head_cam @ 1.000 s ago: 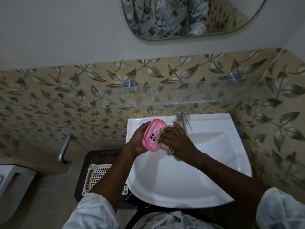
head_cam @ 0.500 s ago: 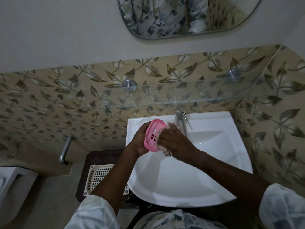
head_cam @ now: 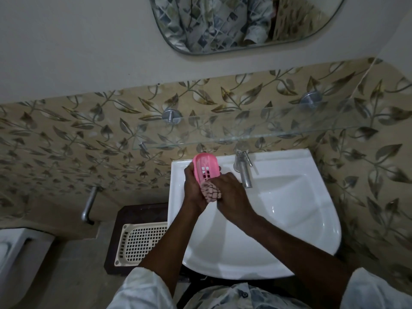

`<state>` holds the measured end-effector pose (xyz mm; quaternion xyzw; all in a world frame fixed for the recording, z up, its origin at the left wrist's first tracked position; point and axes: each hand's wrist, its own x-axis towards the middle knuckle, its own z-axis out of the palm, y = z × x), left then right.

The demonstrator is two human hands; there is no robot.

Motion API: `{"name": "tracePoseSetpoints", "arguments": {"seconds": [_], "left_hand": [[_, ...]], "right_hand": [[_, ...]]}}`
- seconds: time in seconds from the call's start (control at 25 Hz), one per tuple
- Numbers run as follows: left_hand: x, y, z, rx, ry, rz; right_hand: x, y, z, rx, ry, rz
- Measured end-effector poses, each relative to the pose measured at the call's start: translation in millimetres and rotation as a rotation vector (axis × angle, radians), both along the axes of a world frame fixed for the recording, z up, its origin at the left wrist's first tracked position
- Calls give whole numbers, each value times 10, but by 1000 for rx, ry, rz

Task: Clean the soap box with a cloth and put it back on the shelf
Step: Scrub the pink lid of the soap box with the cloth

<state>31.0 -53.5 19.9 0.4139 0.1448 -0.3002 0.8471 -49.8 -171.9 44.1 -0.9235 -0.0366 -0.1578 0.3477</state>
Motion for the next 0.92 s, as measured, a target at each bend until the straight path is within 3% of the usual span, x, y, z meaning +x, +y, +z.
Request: {"name": "tracePoseSetpoints", "arguments": {"seconds": [0.08,0.2,0.28,0.4,0.52,0.68,0.76,0.92], "left_hand": [[-34,-42,11,36,-57,19],[-45,-44,8,76,-81,31],[-34,-39,11,63,-103,30],[-37,-29,22,60,-95,35],[-8,-52,46,67,-143,74],[-30,-36,100,75,-112,81],[-58,-56,133,121,-104,91],[-110,-66,145,223,-125,110]], "right_hand": [[-48,95,33,53,31,-10],[-143,85,67,-50,54,-18],[-125,-7,137,-55,24,75],[-82,-77,150,-216,-37,200],[-54,26,227,-30,91,18],[-108,20,244,-168,62,93],[-140,26,285,-30,119,12],[-75,7,313,23,212,24]]}}
